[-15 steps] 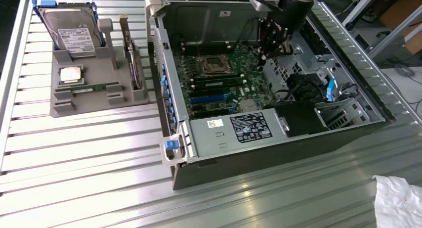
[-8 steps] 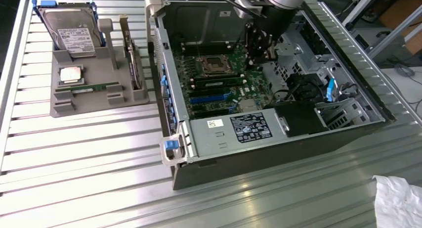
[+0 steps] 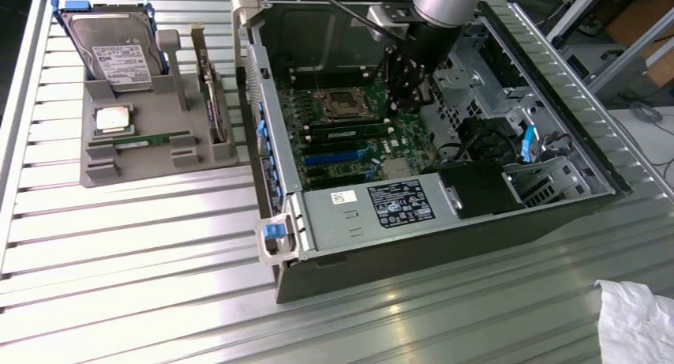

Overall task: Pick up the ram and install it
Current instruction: 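Press down the ram until it locks into place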

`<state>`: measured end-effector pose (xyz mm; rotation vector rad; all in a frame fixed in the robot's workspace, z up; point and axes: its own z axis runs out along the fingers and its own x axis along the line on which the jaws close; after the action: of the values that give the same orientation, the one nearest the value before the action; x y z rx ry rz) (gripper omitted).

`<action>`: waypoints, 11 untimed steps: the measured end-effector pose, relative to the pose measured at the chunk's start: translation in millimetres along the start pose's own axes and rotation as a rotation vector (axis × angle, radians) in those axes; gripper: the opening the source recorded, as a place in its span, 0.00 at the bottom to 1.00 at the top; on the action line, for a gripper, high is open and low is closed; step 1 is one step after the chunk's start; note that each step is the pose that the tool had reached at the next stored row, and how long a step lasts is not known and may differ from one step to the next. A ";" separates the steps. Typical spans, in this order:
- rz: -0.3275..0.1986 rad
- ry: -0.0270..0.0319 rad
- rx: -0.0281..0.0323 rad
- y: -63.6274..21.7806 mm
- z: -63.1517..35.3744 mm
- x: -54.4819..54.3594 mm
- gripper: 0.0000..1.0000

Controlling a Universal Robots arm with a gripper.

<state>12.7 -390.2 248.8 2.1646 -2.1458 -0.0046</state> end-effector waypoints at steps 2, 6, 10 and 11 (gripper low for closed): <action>0.000 0.0000 -0.0001 -0.4 5.5 -0.1 0.11; 0.000 -0.0016 0.0000 -0.9 13.6 -0.4 0.11; 0.000 -0.0017 -0.0002 -1.3 17.5 -0.6 0.11; 0.000 -0.0020 -0.0001 -1.7 18.5 -0.6 0.11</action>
<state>13.1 -390.7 230.3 2.1657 -2.1465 -0.0068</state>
